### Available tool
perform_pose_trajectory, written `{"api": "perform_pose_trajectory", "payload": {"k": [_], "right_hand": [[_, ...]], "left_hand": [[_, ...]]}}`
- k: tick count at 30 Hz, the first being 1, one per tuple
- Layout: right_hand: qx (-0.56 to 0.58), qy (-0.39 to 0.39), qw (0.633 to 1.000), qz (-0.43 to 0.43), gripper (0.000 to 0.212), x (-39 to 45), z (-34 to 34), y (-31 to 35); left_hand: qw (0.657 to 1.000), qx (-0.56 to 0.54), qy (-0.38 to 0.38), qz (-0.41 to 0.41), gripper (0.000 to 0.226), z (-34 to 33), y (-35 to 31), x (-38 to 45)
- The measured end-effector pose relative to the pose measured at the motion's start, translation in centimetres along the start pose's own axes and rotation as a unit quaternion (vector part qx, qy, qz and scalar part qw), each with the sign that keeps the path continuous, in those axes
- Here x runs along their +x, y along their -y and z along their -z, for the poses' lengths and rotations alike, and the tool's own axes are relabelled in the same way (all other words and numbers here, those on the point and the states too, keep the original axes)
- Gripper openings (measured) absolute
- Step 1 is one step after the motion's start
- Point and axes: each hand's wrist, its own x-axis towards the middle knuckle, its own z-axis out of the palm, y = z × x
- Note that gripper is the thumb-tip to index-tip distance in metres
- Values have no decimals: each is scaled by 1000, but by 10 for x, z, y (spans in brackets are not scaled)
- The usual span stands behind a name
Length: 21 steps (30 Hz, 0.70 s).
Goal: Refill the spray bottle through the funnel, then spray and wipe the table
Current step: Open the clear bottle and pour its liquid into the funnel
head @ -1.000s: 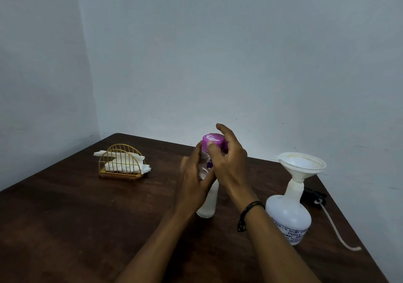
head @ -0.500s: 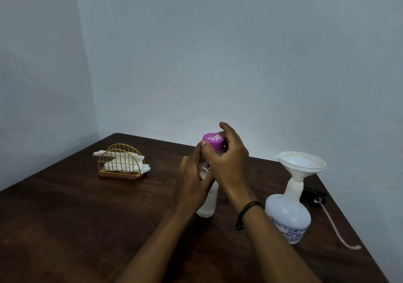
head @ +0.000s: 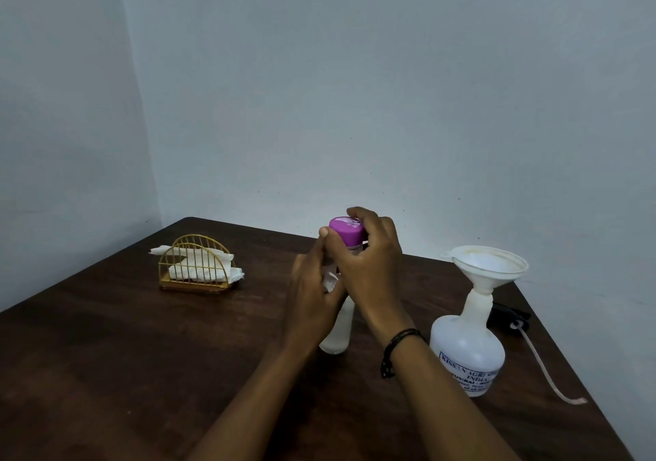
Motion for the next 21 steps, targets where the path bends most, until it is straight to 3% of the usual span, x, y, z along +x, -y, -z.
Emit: {"api": "perform_pose_trajectory", "payload": {"k": [3,7,9,12,14,18,21], "right_hand": [[14,12,1000,5,43,1,1,-1],[-12,24,1000,3,50,-1,-1,4],[-2,-3,1000,8,42,-1,0,3],[29,20,999,-4,46,1,4,3],[28,37,999,-20,42,1,4,3],[42,-16,999,-10,37,-1,1,4],[61,19,998,-28,42,1,1,4]], "left_hand": [[1000,1,4,-8,61,0,4,0],[1000,5,1,-6,51,1,1,-2],[1000,3,5,-10,54,0,1,-2],[1000,-4,4,-8,68,1,0,-1],[1000,-2,3,-11,65,1,-2,0],[1000,5,-2,-12,66,1,-1,0],[1000,5,-3,-6,61,2,-3,-1]]}}
